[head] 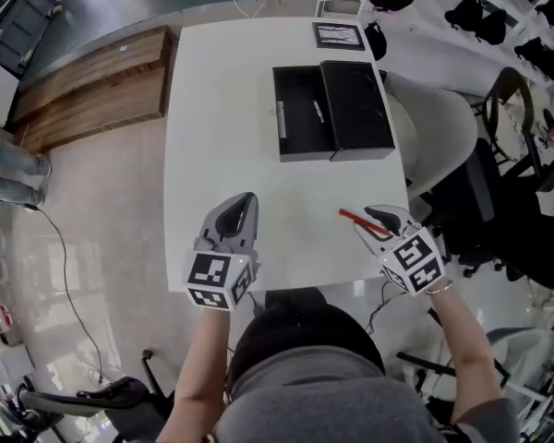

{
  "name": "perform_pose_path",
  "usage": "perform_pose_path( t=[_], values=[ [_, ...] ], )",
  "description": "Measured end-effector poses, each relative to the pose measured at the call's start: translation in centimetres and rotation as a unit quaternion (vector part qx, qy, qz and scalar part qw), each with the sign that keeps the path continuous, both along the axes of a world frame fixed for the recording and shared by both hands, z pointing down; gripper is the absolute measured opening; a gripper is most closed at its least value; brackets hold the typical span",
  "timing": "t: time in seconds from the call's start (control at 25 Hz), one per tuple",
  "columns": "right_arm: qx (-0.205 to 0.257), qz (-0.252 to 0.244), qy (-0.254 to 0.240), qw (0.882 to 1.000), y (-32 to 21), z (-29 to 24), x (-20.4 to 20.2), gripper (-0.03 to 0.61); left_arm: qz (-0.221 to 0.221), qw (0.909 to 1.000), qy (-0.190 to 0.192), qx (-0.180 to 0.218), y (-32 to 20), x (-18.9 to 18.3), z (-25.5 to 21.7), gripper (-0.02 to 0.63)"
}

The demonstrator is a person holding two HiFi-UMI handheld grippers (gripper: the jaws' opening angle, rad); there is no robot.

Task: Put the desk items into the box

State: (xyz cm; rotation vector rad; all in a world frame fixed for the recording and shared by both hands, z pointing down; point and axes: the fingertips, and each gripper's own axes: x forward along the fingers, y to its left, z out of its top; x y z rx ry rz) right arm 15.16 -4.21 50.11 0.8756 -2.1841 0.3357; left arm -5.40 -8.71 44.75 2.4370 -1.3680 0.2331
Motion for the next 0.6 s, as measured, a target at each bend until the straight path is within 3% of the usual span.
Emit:
perform_pose_path(
  t=[0.6],
  values=[
    [-0.087,-0.068,0.102,0.989,0.6,5.4,1.3,0.129,-0.009,0.9998,0.0,-0.017,-0.3,0.2,1.1,0.006]
  ],
)
